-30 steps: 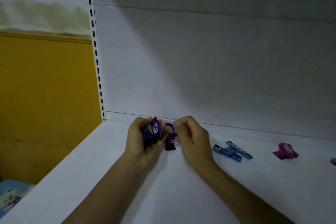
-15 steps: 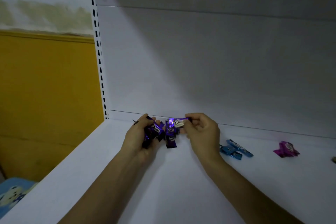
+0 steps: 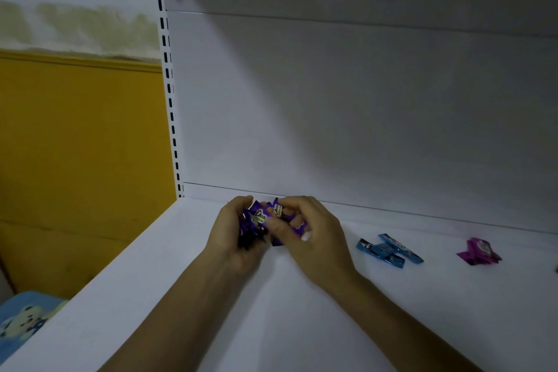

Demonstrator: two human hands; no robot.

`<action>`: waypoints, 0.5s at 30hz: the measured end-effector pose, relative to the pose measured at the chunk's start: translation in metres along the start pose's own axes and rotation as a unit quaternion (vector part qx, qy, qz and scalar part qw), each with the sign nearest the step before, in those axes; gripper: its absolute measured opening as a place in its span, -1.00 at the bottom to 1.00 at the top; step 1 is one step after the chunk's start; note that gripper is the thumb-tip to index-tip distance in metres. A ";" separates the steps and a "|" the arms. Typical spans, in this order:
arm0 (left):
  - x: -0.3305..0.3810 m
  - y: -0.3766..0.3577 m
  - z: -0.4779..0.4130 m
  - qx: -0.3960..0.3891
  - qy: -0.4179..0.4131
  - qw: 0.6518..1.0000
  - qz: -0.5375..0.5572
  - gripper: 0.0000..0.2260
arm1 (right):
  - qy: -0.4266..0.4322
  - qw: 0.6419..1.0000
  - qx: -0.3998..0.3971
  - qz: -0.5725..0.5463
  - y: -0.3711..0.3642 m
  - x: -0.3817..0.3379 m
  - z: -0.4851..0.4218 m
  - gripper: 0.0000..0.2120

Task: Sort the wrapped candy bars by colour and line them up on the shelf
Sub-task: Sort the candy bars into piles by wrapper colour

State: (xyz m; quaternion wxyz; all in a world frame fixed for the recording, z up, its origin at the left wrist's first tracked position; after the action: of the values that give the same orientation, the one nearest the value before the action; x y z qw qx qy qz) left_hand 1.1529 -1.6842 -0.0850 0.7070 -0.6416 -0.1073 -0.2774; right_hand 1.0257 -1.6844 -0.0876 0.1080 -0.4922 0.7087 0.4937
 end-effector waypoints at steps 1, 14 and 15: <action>0.000 0.001 0.000 -0.007 0.011 1.000 -0.009 -0.73 | 0.011 1.000 -0.020 0.015 -0.003 -0.006 0.001 -0.52; -0.007 -0.007 -0.001 -0.085 -0.021 0.988 -0.128 -0.60 | -0.123 0.984 0.036 -0.120 -0.003 0.004 -0.007 -0.93; -0.007 -0.006 -0.002 -0.080 -0.026 0.987 -0.136 -0.65 | -0.134 0.980 0.044 -0.144 -0.002 0.005 -0.007 -0.93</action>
State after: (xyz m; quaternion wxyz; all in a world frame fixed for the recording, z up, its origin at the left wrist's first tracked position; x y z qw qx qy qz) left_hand 1.1431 -1.6839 -0.0834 0.6059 -0.6829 -0.1892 -0.3615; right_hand 1.0271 -1.6932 -0.0879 0.2932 -0.5131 0.6305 0.5032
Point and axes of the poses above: each hand's wrist, its own z-axis away from the middle knuckle, its own y-axis out of the back of the hand, x = y × z, the point moved 2 cm from there along -z, towards the middle knuckle, and after that the axes turned 10 degrees about -x, right-handed, at the moved point
